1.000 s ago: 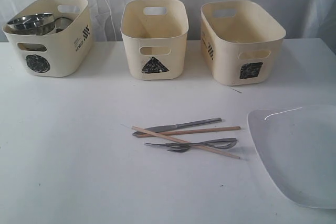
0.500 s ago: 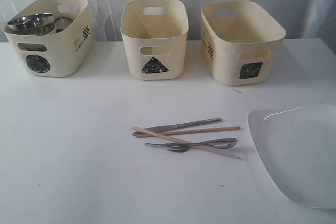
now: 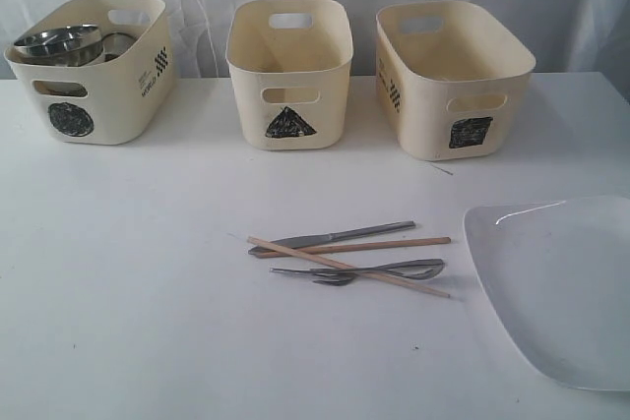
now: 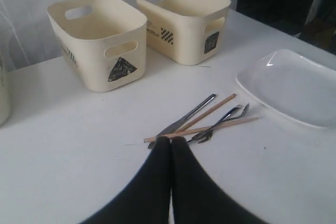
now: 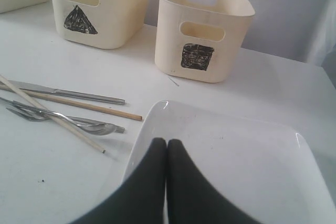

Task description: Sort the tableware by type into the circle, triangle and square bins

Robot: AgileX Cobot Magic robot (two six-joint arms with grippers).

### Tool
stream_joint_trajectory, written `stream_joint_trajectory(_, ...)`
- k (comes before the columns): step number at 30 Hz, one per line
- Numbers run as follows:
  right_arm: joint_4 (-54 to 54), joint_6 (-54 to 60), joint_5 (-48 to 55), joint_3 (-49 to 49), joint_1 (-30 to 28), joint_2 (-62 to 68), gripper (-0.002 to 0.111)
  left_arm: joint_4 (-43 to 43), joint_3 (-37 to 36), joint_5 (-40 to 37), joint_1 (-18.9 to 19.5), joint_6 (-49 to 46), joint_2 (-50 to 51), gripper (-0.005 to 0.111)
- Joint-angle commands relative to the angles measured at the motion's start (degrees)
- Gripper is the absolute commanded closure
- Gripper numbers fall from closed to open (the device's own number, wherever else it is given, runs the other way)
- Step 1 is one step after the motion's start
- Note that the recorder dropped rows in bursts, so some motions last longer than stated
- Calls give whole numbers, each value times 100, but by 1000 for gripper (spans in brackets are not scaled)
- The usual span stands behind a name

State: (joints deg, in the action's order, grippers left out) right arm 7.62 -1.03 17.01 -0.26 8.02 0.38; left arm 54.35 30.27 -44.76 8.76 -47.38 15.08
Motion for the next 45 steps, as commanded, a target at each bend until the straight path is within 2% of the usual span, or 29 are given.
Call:
stream_joint_trajectory(1, -2, -21, -38, 26, 0, -38, 108, 138, -29, -126, -51, 352, -444, 107)
stream_joint_trajectory(8, -2, -21, -38, 26, 0, -38, 108, 138, -29, -114, -51, 352, -554, 107)
stream_joint_trajectory(11, -2, -21, -38, 26, 0, -38, 108, 78, -29, 115, -51, 352, -554, 107)
stream_joint_trajectory(20, -2, -21, -38, 26, 0, -38, 108, 83, -111, 1731, -39, 557, -554, 107)
stream_joint_trajectory(22, -2, -21, -38, 26, 0, -38, 108, -312, -200, 1782, 27, 1218, -617, 107)
stream_joint_trajectory(29, -2, -21, -38, 26, 0, -38, 108, -2985, -983, 1779, 77, 5411, -1145, 107)
stream_joint_trajectory(33, -2, -21, -38, 26, 0, -38, 108, -4225, -1374, 2061, 77, 7007, -1488, 107)
stream_joint_trajectory(35, -2, -21, -38, 26, 0, -38, 108, -4592, -1572, 2450, 77, 7220, -1508, 107)
stream_joint_trajectory(38, -2, -21, -38, 26, 0, -38, 108, -4935, -1916, 3429, 77, 6927, -1508, 107)
stream_joint_trajectory(42, -2, -21, -38, 26, 0, -38, 108, -4935, -2440, 4539, 77, 6515, -1508, 107)
stream_joint_trajectory(45, -2, -21, -38, 26, 0, -38, 108, -4935, -2758, 4903, 77, 6515, -1508, 107)
